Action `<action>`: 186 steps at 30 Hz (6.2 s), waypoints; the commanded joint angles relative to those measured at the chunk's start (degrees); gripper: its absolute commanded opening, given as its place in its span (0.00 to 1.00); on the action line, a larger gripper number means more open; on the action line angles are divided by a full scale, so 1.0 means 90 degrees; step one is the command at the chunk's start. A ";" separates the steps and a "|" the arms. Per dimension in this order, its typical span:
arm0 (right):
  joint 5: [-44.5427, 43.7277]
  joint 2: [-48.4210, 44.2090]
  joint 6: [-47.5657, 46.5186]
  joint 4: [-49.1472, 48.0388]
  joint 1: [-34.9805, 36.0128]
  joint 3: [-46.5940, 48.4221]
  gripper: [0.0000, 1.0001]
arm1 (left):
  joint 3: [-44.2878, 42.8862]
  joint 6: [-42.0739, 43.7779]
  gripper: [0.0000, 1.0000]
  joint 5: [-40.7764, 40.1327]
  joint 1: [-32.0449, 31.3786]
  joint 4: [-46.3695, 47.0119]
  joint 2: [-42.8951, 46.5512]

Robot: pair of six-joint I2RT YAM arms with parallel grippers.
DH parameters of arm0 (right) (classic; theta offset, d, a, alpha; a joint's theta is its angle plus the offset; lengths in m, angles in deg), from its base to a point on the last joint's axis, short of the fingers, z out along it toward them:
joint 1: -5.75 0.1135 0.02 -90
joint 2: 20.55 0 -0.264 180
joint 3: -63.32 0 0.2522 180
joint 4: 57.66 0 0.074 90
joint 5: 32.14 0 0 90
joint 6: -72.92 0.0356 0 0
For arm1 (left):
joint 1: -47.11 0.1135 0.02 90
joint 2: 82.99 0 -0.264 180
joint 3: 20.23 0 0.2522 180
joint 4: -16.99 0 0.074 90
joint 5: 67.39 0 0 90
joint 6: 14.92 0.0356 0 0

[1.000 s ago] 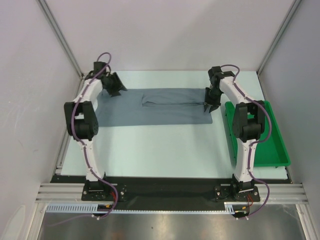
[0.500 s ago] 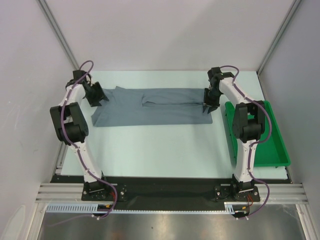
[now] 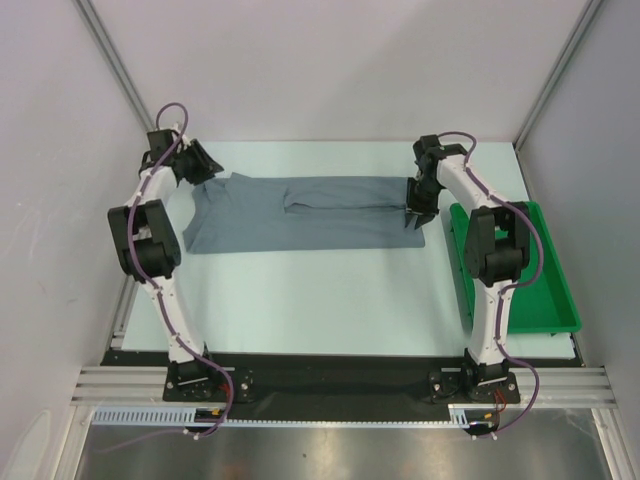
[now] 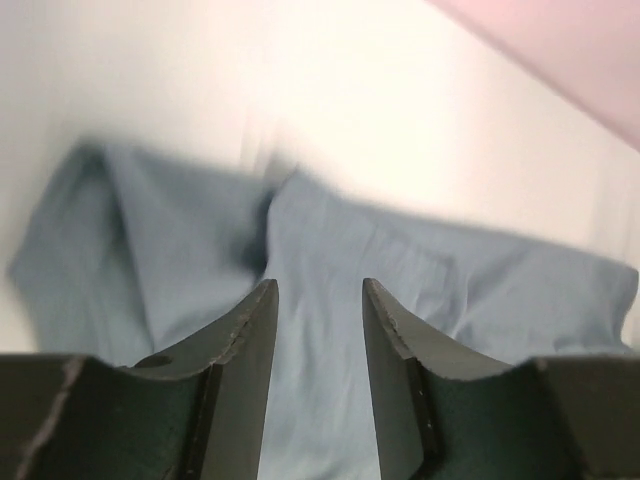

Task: Fold and stack the t-shirts
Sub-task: Fold the tshirt

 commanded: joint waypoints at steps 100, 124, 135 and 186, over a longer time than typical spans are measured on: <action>0.0129 -0.0814 0.0231 -0.0153 0.0367 -0.0696 0.36 | 0.1949 0.0308 0.00 -0.1527 0.0026 -0.1316 0.1144; 0.0158 -0.0608 0.0133 -0.0133 0.0377 -0.0549 0.36 | 0.2066 0.0327 0.31 -0.1966 0.0016 -0.1696 0.1641; 0.0265 -0.0521 0.0085 -0.0143 0.0386 -0.0501 0.36 | 0.2574 0.0727 0.51 -0.2446 -0.0053 -0.1491 0.2258; 0.0265 -0.0657 0.0075 -0.0153 0.0396 -0.0608 0.36 | 0.3257 0.0620 0.00 -0.1830 0.0299 -0.1217 0.2638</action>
